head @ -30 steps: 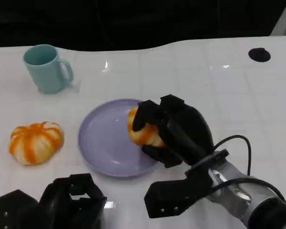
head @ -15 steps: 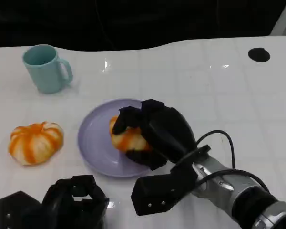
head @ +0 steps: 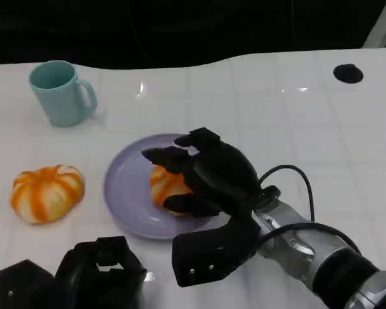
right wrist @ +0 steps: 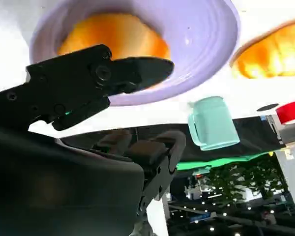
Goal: Grasp the bread from the table and place it into the plate.
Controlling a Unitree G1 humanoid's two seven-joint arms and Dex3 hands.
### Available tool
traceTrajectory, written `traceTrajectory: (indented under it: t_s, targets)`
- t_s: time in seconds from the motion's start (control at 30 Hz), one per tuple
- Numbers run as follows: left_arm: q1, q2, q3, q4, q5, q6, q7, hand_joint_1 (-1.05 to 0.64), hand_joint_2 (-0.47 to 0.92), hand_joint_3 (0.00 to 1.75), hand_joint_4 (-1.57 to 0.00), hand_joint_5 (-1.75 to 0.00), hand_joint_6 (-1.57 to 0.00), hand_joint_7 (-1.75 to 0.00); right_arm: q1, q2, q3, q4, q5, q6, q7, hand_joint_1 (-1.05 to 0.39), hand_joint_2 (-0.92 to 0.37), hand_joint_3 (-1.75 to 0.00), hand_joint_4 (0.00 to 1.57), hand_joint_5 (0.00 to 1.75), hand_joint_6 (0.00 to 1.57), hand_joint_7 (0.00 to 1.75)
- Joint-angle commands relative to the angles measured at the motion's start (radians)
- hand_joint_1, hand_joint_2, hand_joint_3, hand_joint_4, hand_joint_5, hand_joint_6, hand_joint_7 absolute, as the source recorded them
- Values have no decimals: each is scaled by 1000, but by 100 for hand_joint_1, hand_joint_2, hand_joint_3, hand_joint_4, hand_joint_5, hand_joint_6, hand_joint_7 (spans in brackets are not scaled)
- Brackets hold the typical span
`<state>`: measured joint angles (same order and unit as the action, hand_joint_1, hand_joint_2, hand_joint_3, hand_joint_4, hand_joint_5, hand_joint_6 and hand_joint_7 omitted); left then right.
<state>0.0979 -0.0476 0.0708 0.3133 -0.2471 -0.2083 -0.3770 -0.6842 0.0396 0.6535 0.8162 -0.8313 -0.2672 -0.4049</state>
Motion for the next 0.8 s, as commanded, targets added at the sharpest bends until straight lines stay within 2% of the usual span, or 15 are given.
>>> traceTrajectory:
  t_s: [0.03, 0.23, 0.47, 0.6, 0.73, 0.77, 0.8]
  targets:
    - [3, 14, 1, 0, 4, -7, 2, -105, 39, 103, -157, -120, -144, -87, 30, -28, 0, -59, 3, 22, 39, -72, -92, -35, 0, 42, 32, 1]
    - [1, 9, 0, 3, 9, -12, 8, -105, 40, 103, -157, -120, -144, -87, 76, -65, -20, -155, 25, -1, 59, -74, -92, -37, 2, 44, 33, 1]
    - [-6, 9, 0, 9, 9, -13, 7, -105, 39, 104, -157, -120, -144, -87, 180, -139, -78, -278, 99, -99, 66, -69, -92, -33, 14, 53, 39, 4]
    - [-6, 8, -1, 10, 8, -16, 5, -105, 39, 104, -157, -120, -143, -87, 235, -157, -117, -321, 156, -139, 97, -65, -92, -30, 21, 56, 44, 6]
    - [-5, 8, -3, 7, 9, -12, 8, -105, 39, 104, -157, -120, -143, -87, 323, -151, -188, -352, 297, -216, 125, -55, -92, -18, 46, 70, 63, 14]
    - [-6, 8, -3, 9, 10, -14, 7, -105, 39, 104, -157, -120, -144, -87, 337, -146, -202, -352, 329, -236, 136, -50, -92, -17, 54, 85, 71, 16]
    - [-7, 9, -4, 10, 11, -15, 6, -105, 39, 104, -157, -119, -144, -87, 350, -143, -216, -350, 361, -258, 147, -47, -92, -16, 58, 92, 74, 17]
